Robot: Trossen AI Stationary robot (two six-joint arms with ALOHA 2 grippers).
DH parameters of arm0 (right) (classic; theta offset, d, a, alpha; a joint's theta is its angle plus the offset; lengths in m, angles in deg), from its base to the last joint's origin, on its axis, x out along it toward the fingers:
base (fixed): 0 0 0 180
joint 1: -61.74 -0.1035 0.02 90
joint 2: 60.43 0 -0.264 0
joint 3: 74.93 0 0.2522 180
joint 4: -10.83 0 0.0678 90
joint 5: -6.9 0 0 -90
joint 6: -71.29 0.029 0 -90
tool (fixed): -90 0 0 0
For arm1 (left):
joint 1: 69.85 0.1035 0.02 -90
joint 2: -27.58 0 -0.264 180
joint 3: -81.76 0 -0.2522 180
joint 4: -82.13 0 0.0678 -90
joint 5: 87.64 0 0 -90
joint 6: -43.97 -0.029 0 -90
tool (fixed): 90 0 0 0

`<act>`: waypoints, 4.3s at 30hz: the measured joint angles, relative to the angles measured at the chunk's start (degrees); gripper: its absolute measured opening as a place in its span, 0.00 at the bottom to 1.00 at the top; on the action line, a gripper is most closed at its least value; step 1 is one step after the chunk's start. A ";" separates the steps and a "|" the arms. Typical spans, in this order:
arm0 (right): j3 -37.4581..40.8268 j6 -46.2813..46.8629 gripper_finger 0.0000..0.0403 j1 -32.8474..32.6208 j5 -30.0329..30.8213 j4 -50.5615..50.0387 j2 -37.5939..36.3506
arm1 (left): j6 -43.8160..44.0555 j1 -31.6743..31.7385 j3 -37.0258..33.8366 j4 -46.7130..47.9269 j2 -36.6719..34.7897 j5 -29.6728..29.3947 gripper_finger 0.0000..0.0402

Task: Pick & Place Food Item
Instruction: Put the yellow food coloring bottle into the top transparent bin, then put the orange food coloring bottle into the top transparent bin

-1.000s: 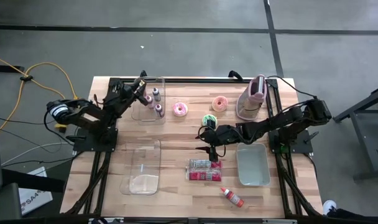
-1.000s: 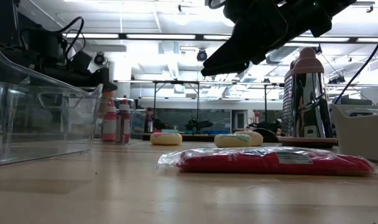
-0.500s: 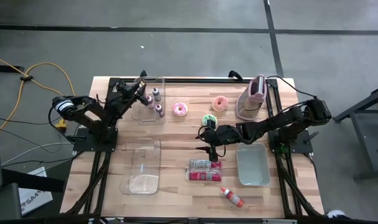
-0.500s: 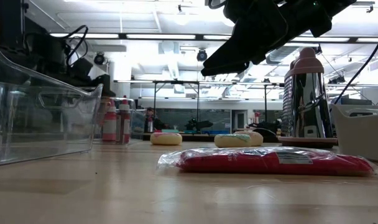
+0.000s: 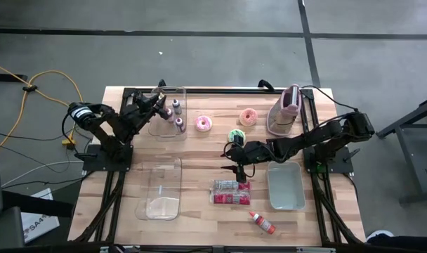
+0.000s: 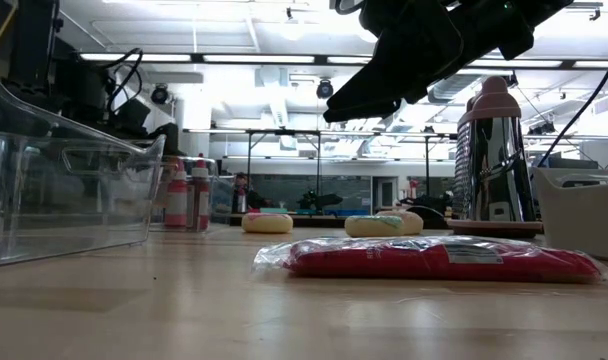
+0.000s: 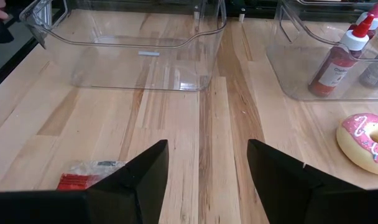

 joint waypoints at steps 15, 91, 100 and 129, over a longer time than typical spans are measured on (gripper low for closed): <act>0.01 0.00 0.51 0.00 0.00 0.00 0.00 | -0.44 0.00 0.11 -0.15 0.87 3.25 0.34; 0.01 0.00 0.51 0.00 0.00 0.00 0.00 | 6.04 -12.25 7.25 8.12 -15.72 49.31 0.37; 0.00 0.00 0.51 0.00 0.00 0.00 -0.01 | 0.26 -20.36 12.72 20.46 -15.72 43.95 0.37; 0.00 -0.01 0.51 0.00 0.00 0.00 -0.01 | -5.23 -35.26 23.04 51.23 -20.57 22.40 0.37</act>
